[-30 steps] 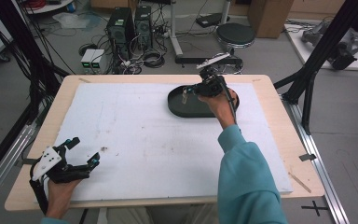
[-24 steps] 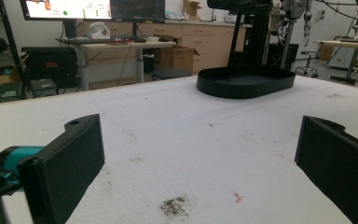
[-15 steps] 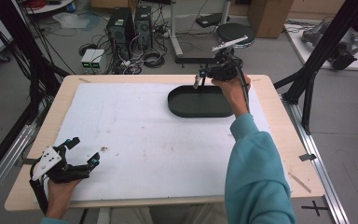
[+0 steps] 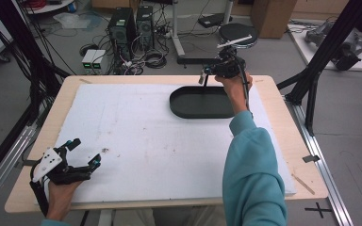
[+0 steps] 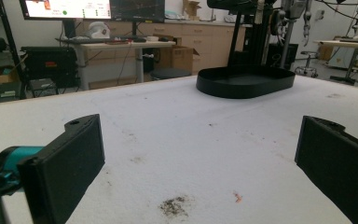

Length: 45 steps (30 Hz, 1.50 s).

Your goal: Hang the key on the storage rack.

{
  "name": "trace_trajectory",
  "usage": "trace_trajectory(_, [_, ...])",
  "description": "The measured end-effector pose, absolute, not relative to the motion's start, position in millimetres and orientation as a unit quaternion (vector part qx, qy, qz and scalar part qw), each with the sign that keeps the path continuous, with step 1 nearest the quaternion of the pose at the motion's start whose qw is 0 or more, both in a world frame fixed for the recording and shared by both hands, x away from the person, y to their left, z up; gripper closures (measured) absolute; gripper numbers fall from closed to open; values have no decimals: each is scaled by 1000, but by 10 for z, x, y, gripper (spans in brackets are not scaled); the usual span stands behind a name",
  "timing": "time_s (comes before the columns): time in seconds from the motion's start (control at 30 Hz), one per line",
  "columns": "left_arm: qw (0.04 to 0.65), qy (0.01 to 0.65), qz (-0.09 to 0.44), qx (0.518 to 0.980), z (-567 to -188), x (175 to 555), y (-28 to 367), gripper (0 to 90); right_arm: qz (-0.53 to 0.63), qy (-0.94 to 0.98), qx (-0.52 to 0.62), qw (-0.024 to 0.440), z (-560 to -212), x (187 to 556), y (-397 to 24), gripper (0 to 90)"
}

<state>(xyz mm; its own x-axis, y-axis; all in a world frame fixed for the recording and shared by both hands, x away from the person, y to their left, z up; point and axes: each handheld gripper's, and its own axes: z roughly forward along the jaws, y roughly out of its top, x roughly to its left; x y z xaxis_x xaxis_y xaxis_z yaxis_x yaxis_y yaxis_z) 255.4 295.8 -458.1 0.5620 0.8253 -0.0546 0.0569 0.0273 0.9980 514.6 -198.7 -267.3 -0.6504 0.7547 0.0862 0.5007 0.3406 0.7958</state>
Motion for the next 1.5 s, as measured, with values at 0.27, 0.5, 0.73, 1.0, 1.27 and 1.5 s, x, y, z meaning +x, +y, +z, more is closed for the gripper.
trace_trajectory(0.27, [624,353,308,626,-4581,2554,2957,17,423,796,402,160,-2743,5226,-1951,889])
trace_trajectory(0.5, [624,352,308,626,-4581,2555,2958,17,426,791,408,160,-2797,5280,-1960,889])
trace_trajectory(0.73, [623,352,308,627,-4581,2554,2959,17,427,789,410,163,-2809,5297,-1977,889])
trace_trajectory(1.0, [623,352,309,627,-4580,2553,2958,17,428,790,407,166,-2818,5313,-1994,888])
trace_trajectory(1.27, [622,352,308,628,-4579,2551,2959,17,424,796,391,185,-2839,5340,-1998,885])
trace_trajectory(1.5, [623,352,308,626,-4581,2554,2956,17,430,787,394,199,-2843,5359,-2039,894])
